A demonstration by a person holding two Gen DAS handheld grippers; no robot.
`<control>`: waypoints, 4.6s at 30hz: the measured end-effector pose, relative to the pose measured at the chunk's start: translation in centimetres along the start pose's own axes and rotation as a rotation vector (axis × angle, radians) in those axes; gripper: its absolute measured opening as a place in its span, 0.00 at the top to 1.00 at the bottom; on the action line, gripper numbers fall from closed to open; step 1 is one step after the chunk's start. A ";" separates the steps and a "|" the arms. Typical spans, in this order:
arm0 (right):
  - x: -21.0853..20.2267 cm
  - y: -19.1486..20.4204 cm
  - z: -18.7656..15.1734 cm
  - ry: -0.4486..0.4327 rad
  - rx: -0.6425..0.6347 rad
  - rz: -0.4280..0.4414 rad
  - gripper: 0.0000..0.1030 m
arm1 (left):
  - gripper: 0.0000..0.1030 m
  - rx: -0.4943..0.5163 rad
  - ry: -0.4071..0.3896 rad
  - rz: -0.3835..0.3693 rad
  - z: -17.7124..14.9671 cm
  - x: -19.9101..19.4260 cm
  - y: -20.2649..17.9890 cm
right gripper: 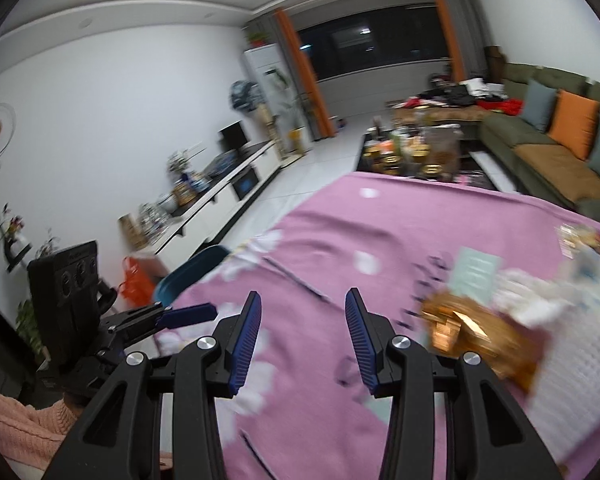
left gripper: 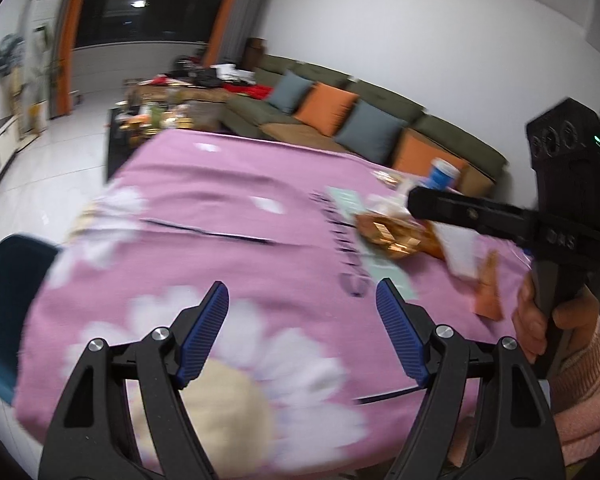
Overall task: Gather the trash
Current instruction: 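Move the open left gripper back over the table toward the gold foil wrapper, then close the left gripper on the gold foil wrapper while the right gripper grasps the white foam netting, then carry the foil wrapper and foam netting over the teal bin and open both grippers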
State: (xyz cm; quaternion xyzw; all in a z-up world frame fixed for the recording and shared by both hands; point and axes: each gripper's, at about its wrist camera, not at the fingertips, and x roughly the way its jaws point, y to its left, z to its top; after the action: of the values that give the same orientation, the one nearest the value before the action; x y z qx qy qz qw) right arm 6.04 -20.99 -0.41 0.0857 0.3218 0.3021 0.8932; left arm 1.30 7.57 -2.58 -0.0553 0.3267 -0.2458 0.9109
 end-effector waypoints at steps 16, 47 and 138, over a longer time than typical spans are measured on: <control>-7.8 -10.0 -3.8 -0.096 0.217 -0.212 0.60 | 0.27 0.183 0.159 -0.340 -1.2 6.7 -12.2; -6.3 -16.3 -6.8 -0.019 0.407 -0.201 0.60 | 0.89 0.179 0.320 -0.384 -0.9 13.8 -16.3; 11.1 7.6 4.3 0.096 -0.028 0.265 0.89 | 0.94 -0.347 -0.121 0.218 -1.2 -11.3 13.7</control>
State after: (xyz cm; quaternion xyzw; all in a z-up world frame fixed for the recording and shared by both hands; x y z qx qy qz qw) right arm 11.87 -8.13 -0.22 0.1003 0.3456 0.4256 0.8303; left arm -1.30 25.05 -0.66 -0.1900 0.3130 -0.0820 0.9269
